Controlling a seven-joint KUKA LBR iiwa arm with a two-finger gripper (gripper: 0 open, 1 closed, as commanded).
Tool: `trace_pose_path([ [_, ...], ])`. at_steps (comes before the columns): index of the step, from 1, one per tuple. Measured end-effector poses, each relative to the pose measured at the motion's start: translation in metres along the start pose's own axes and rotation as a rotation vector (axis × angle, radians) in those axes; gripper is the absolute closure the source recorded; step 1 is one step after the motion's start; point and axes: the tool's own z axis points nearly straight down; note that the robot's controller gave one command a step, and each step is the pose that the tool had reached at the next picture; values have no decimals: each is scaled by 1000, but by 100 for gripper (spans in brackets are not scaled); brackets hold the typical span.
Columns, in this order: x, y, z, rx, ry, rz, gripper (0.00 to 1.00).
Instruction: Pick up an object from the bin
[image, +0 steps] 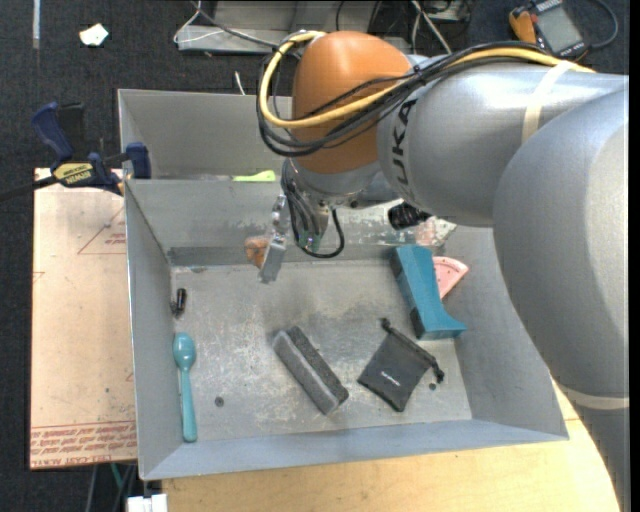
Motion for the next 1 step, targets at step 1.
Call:
trace_pose_path([
  [1,-1,1,-34,-3,-5,-1,100],
])
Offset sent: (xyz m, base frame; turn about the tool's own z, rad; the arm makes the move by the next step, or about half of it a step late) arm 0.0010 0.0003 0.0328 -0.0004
